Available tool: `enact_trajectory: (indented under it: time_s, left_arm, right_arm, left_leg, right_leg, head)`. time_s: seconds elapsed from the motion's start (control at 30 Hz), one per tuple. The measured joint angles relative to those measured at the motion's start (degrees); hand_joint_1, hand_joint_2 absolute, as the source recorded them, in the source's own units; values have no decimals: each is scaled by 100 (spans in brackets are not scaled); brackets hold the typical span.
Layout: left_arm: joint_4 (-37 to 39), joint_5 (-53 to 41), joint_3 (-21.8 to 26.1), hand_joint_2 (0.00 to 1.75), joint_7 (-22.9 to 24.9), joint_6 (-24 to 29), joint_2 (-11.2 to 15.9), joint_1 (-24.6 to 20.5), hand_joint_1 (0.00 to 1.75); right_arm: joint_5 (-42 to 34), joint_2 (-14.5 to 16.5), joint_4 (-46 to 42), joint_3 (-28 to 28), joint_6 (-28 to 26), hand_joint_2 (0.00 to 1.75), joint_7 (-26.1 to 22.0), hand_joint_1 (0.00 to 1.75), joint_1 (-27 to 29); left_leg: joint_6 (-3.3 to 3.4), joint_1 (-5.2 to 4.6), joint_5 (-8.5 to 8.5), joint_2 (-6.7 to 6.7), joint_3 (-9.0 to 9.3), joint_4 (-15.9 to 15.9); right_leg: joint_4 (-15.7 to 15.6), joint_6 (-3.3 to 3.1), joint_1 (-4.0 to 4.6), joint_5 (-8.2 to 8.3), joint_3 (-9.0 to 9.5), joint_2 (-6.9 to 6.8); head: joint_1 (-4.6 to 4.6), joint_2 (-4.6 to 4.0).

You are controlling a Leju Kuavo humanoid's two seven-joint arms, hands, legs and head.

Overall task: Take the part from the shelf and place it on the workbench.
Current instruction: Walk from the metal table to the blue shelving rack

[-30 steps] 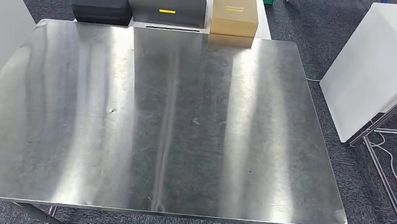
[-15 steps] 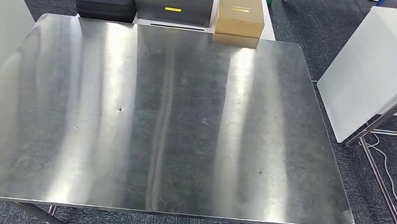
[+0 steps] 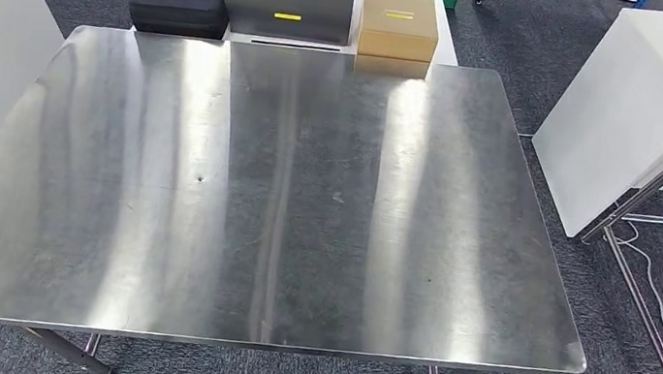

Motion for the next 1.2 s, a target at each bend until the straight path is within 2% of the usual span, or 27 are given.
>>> enact_trajectory:
  time_s: [0.07, 0.1, 0.13, 0.17, 0.2, 0.27, 0.3, 0.33, 0.43, 0.47, 0.5, 0.57, 0.6, 0.63, 0.67, 0.7, 0.77, 0.8, 0.83, 0.9, 0.97, 1.0, 1.07, 1.1, 1.13, 1.17, 1.2]
  left_arm:
    - [0, 8, -3, 0, -5, 9, 0, 3, 0]
    - [0, 13, -3, 0, -5, 12, 1, 7, 0]
    - [0, 19, -3, 0, -6, 14, 2, 13, 0]
    - [0, 22, -3, 0, -7, 14, 3, 18, 0]
    - [0, 27, -3, 0, -7, 14, 4, 20, 0]
    - [0, 38, -3, 0, -9, 15, 6, 11, 0]
    - [0, 45, -3, 0, -11, 17, 6, 4, 0]
    - [0, 54, -3, 0, -12, 19, 6, -1, 0]
    - [0, 78, -3, 0, -17, 27, 2, -7, 0]
    - [0, 81, -3, 0, -21, 28, -3, -10, 0]
    - [0, 87, -3, 0, -25, 30, -5, -14, 0]
    - [0, 102, -2, 0, -32, 31, -5, -16, 0]
    - [0, 109, -1, 0, -33, 31, -4, -15, 0]
    - [0, 112, -1, 0, -36, 32, -6, -13, 0]
    - [0, 112, -1, 0, -37, 31, -9, -11, 0]
    - [0, 112, -2, 0, -39, 31, -12, -10, 0]
    - [0, 113, -1, 0, -43, 31, -16, -9, 0]
    - [0, 114, -1, 0, -45, 31, -16, -9, 0]
    - [0, 114, -1, 0, -46, 31, -16, -10, 0]
    - [0, 117, -2, 0, -49, 30, -19, -8, 0]
    - [0, 120, -3, 0, -51, 31, -17, 1, 0]
    - [0, 121, -3, 0, -54, 31, -17, 6, 0]
    - [0, 122, -4, 0, -60, 32, -20, 12, 0]
    - [0, 125, -5, 0, -62, 33, -21, 15, 0]
    - [0, 127, -5, 0, -63, 34, -21, 20, 0]
    - [0, 132, -5, 0, -63, 35, -21, 25, 0]
    - [0, 135, -5, 0, -64, 36, -21, 29, 0]
  right_arm:
    - [8, -3, 0, 0, 5, 175, 5, 0, -7]
    - [12, -4, 0, 0, 14, 175, 10, 0, -7]
    - [15, -5, 0, 0, 24, 175, 17, 0, -7]
    - [17, -4, 0, 0, 36, 175, 27, 0, -7]
    - [20, -1, 0, 0, 45, 175, 34, 0, -8]
    - [21, 1, -1, 0, 54, 175, 42, 0, -15]
    - [23, -1, -1, 0, 55, 175, 43, 0, -23]
    - [25, -4, -1, 0, 56, 175, 43, 0, -31]
    - [38, -11, -1, 0, 62, 175, 48, 0, -41]
    - [42, -14, -1, 0, 64, 175, 49, 0, -41]
    - [47, -15, 0, 0, 68, 175, 49, 0, -42]
    - [54, -14, 1, 1, 75, 175, 49, 0, -42]
    - [57, -13, 1, 2, 79, 175, 49, 0, -40]
    - [58, -14, 1, 2, 79, 175, 49, 0, -39]
    - [58, -17, 1, 2, 79, 175, 49, 0, -38]
    - [58, -19, 0, 2, 79, 175, 49, 0, -40]
    - [58, -24, 0, 2, 79, 175, 49, 0, -52]
    - [58, -25, 0, 2, 79, 175, 49, 0, -62]
    - [59, -26, 0, 2, 79, 175, 50, 0, -69]
    - [60, -29, 0, 2, 79, 175, 51, 0, -72]
    - [60, -21, 1, 2, 79, 175, 51, 0, -74]
    - [61, -19, 2, 2, 79, 175, 51, 0, -77]
    - [62, -18, 2, 2, 79, 175, 51, 0, -78]
    - [63, -20, 2, 2, 82, 175, 51, 0, -73]
    - [65, -20, 2, 2, 85, 175, 51, 0, -68]
    - [67, -20, 2, 2, 89, 175, 51, 0, -64]
    - [69, -19, 2, 2, 92, 175, 51, 0, -61]
  left_leg:
    - [-78, 44, -430, 1, -264, 665]
    - [-113, 65, -588, 2, -393, 1004]
    - [-143, 88, -650, 3, -462, 1217]
    - [-166, 111, -600, 5, -434, 1225]
    - [-184, 136, -451, 6, -295, 1002]
    - [-204, 166, -131, 3, 122, 252]
    - [-188, 163, -41, -7, 263, -34]
    - [-160, 150, -10, -17, 325, -186]
    - [1, 96, 54, -25, 281, -244]
    - [67, 89, 98, -18, 266, -272]
    - [130, 90, 145, -9, 241, -301]
    - [206, 78, 220, 5, 164, -320]
    - [219, 67, 250, 9, 118, -317]
    - [221, 55, 281, 10, 74, -315]
    - [217, 47, 310, 10, 36, -312]
    - [208, 41, 340, 7, 3, -311]
    - [175, 34, 392, 3, -37, -306]
    - [150, 24, 412, 2, -47, -301]
    - [120, 16, 431, 3, -52, -297]
    - [45, 15, 473, 5, -55, -301]
    - [-31, 46, 440, 3, -93, -249]
    - [-62, 61, 314, 2, -149, -120]
    - [-116, 80, -149, 3, -367, 464]
    - [-141, 89, -379, 3, -494, 843]
    - [-163, 96, -524, 3, -580, 1144]
    - [-177, 103, -562, 4, -581, 1276]
    - [-180, 110, -490, 5, -468, 1178]
  right_leg:
    - [6, -52, -5, 39, -32, -10]
    - [14, -52, -3, 49, -52, -13]
    - [26, -50, -4, 56, -71, -16]
    - [41, -45, -9, 59, -85, -16]
    - [59, -41, -18, 60, -94, -15]
    - [102, -14, -18, 58, -113, -12]
    - [121, 18, -6, 61, -129, -10]
    - [131, 61, 9, 71, -150, -8]
    - [118, 207, 22, 122, -213, -5]
    - [182, 226, 19, 73, -259, -4]
    - [357, 218, 15, -50, -348, -4]
    - [1037, 162, 5, -454, -641, -3]
    - [1416, 152, 3, -635, -785, -3]
    - [1669, 162, 5, -742, -862, -3]
    - [1715, 188, 7, -761, -830, -3]
    - [1527, 222, 9, -696, -675, -3]
    - [661, 259, 9, -467, -123, -3]
    - [280, 249, 28, -366, 93, -2]
    - [45, 222, 45, -305, 216, 0]
    - [-28, 143, 90, -238, 218, 4]
    - [-38, 50, 42, -164, 192, -3]
    - [-47, -2, 16, -119, 176, -10]
    - [-46, -67, 5, -46, 120, -28]
    - [-38, -82, 11, -12, 81, -34]
    - [-27, -77, 17, 16, 35, -37]
    - [-10, -68, 21, 41, -12, -38]
    - [12, -55, 21, 55, -53, -37]
  head:
    - [-37, 0]
    - [-41, 0]
    - [-41, 0]
    - [-43, 0]
    - [-42, 0]
    - [-45, 0]
    - [-46, 0]
    - [-47, 0]
    - [-50, 0]
    - [-49, 0]
    - [-40, 0]
    - [-22, 0]
    - [-15, 0]
    - [-17, 0]
    - [-16, 0]
    - [-16, 0]
    - [-14, 0]
    - [-15, 0]
    - [-22, 0]
    - [-32, 0]
    - [-37, 0]
    - [-48, 0]
    - [-73, 0]
    - [-81, 0]
    - [-83, 0]
    - [-84, 0]
    - [-84, 0]
